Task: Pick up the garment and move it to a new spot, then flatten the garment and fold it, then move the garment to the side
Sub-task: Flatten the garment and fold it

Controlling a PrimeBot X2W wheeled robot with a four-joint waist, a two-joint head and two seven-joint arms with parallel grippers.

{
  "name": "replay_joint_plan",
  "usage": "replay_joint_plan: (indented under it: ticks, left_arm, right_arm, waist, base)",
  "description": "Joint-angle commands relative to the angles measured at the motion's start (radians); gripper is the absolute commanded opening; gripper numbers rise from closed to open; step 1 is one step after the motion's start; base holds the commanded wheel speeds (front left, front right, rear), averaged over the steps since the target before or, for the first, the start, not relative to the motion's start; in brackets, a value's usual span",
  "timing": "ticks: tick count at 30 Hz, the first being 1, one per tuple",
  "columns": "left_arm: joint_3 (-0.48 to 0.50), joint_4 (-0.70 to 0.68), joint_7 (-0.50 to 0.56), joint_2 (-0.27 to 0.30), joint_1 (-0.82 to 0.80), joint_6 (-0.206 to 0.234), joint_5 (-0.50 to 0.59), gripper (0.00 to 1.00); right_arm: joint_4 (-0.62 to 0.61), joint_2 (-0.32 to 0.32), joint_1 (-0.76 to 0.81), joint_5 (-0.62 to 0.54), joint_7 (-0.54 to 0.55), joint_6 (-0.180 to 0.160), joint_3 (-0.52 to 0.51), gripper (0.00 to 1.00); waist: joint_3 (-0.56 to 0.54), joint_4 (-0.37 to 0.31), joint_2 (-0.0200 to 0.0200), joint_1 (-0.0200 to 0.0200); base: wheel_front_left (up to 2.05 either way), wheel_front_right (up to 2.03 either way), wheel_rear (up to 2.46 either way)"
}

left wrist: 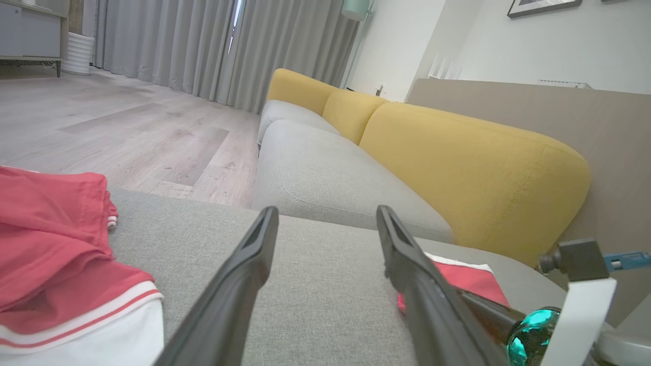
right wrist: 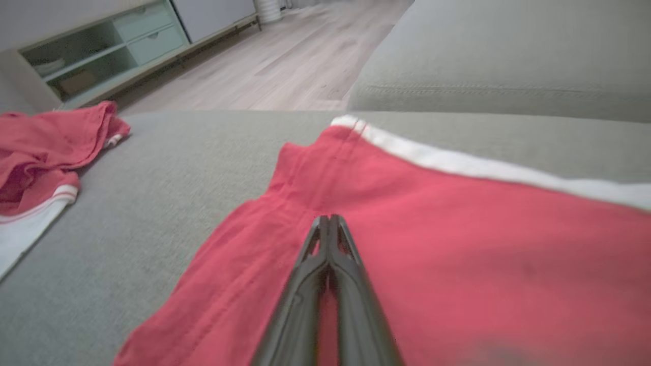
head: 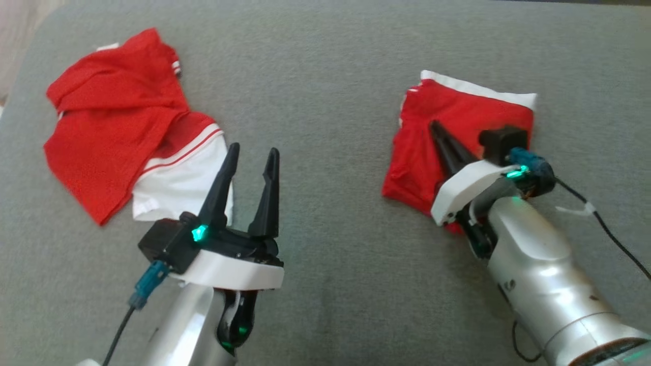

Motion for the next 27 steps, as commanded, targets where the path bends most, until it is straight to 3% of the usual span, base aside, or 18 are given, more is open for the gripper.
replay_joint_plan:
  ticks: [1,12,19,21,27]
  left_arm:
    - [0.042,-0.034,-0.005,0.004,-0.015,0.001,0.009,1.00]
    - [0.095,-0.032,-0.005,0.004,0.009,-0.006,0.042,1.00]
    - [0.132,-0.027,-0.005,0.004,0.034,-0.010,0.046,1.00]
    - [0.140,-0.028,-0.005,0.004,0.044,-0.011,0.047,1.00]
    - [0.154,-0.033,-0.005,0.004,0.065,-0.014,0.050,1.00]
  right_arm:
    - [-0.042,0.018,-0.024,-0.019,-0.019,0.007,-0.023,0.00]
    - [-0.505,0.015,0.252,-0.255,-0.021,0.007,-0.388,0.00]
    - [-0.649,0.018,0.395,-0.217,-0.021,0.007,-0.432,0.00]
    - [-0.680,0.018,0.427,-0.217,-0.021,0.007,-0.430,1.00]
    - [-0.710,0.018,0.478,-0.202,-0.021,0.007,-0.418,1.00]
  waist:
    - [-0.021,-0.029,0.0000,0.0000]
    - [-0.084,-0.161,0.0000,0.0000]
    - [-0.111,-0.215,0.0000,0.0000]
    - [-0.118,-0.230,0.0000,0.0000]
    - [-0.132,-0.254,0.0000,0.0000]
  base:
    - [0.00,0.00,0.00]
    - [0.00,0.00,0.00]
    - [0.00,0.00,0.00]
    - [0.00,0.00,0.00]
    - [0.00,0.00,0.00]
